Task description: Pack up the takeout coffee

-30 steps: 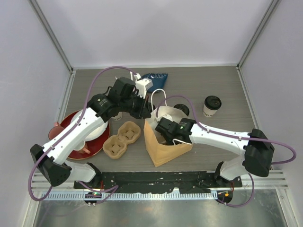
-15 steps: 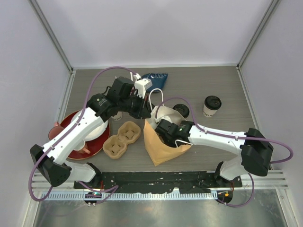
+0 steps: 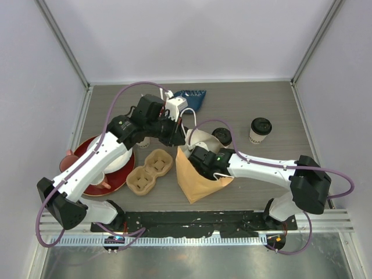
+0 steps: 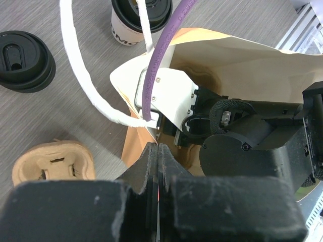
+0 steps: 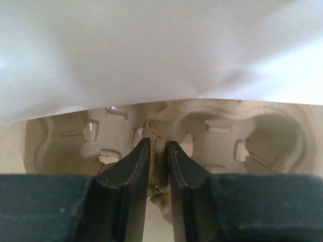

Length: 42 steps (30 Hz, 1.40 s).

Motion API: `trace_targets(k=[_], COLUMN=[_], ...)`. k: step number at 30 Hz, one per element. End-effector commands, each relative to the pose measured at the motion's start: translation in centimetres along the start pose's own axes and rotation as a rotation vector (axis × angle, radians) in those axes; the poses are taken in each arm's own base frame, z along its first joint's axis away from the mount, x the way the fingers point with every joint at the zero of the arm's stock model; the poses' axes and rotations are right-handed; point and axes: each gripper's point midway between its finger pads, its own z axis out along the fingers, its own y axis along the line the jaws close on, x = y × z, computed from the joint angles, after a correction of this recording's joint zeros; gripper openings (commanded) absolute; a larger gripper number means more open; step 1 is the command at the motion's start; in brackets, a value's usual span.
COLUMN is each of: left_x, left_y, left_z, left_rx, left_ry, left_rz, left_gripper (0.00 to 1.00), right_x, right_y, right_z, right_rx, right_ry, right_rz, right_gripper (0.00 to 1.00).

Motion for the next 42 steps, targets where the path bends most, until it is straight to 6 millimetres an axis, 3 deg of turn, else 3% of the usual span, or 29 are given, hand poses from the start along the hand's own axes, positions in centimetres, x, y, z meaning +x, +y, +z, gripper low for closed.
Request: trace_targets(k=[1, 6, 8, 15, 32, 42], left_x=[-0.7, -0.5, -0.3, 0.2, 0.7, 1.0], left_y=[-1.6, -1.2, -1.2, -0.9, -0.2, 0.4], left_z=[-1.3, -1.6, -1.6, -1.2, -1.7, -2.1], left_rx=[0.071, 0.050, 0.053, 0.051, 0.016, -0.010], left_ry=[-0.046, -0.040, -0.034, -0.007, 0.026, 0.042], left_rz=[0.056, 0.091, 0.102, 0.117, 0.167, 0.211], left_gripper=[0.00, 0.00, 0.00, 0.00, 0.00, 0.00], right_x=[1.8, -0.5, -1.2, -3.9, -8.3, -11.6], right_y=[-1.0, -1.3, -1.2, -0.3, 0.3, 1.4], right_z=[0.7, -1.7, -2.4, -5.7, -12.5, -20.5], right_rx=[0.051, 0.058, 0.046, -0.004, -0.115, -0.283], right_ry=[0.086, -0.017, -0.051, -0.188, -0.436, -0.689], right_rz=[0.020, 0.035, 0.027, 0.005, -0.045, -0.081], right_gripper=[0.32, 0.56, 0.70, 0.83, 0.87, 0.87])
